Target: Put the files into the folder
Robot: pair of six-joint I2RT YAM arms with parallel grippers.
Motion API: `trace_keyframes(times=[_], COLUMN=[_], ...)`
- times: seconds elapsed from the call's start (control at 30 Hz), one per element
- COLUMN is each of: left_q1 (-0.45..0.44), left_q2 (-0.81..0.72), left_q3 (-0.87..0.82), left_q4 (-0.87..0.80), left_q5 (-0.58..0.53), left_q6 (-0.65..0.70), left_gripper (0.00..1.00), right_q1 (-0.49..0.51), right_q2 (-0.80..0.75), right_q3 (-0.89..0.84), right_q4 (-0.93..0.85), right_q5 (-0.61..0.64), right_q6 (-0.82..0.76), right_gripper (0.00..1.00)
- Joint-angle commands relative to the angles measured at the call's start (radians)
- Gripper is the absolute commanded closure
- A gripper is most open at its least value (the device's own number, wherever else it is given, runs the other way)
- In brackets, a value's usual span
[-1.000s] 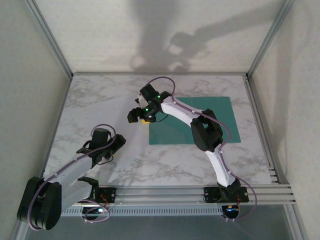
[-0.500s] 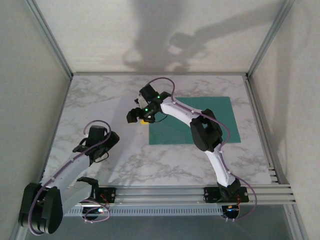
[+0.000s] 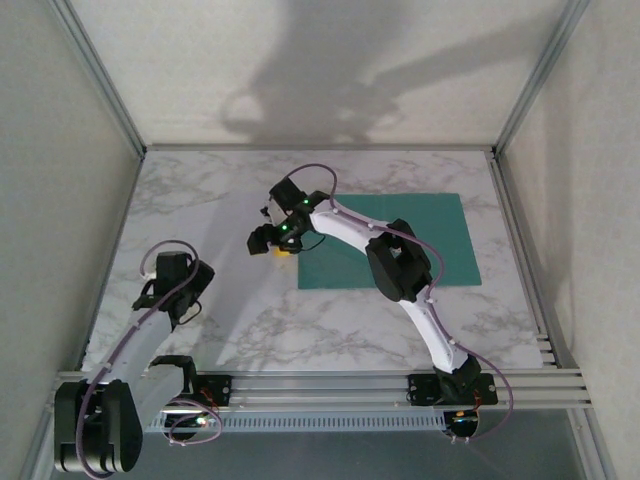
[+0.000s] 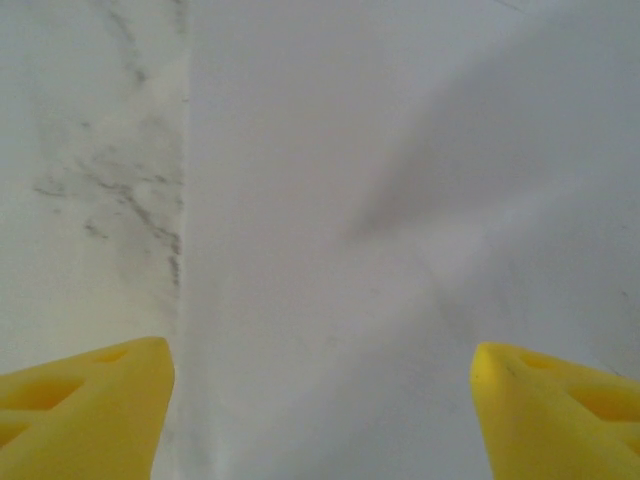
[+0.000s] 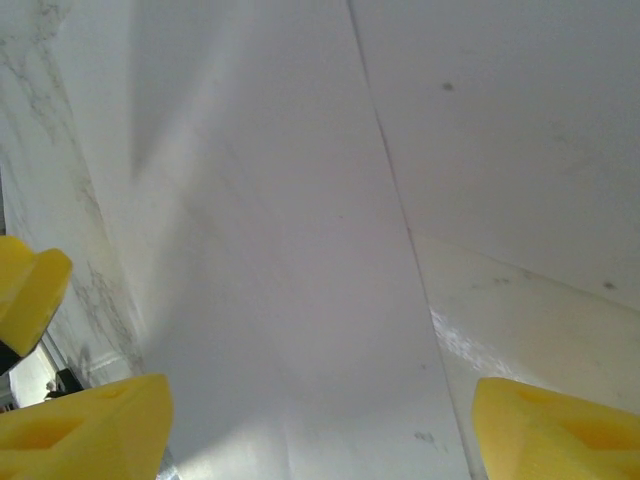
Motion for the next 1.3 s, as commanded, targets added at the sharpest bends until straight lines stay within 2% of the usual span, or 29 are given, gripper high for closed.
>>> trace_keyframes(times=[0.0,0.73,1.27], left_q1=[0.018,0.041,0.046], left_q2=[-0.003,0.104,0.155], left_q3=[-0.024,-0.035,-0.033], left_q4=[0.022,0.064,0.140], left_q5=[0.015,0.080,0.163], left_q6=[0.010,0.033,0.077], left_gripper=[0.23,0.26,0.27], right_q1=[0.012,0.031,0.039], right_q2=[0.039,0.089,0.071], right_q3=[0.065,0.096,0.022], right_q4=[-0.030,-0.063,-0.042], right_q5=[-0.001,-0.003,-0.011], right_q6=[-0.017,-0.035,-0.030], right_gripper=[0.22,0.23,0.23])
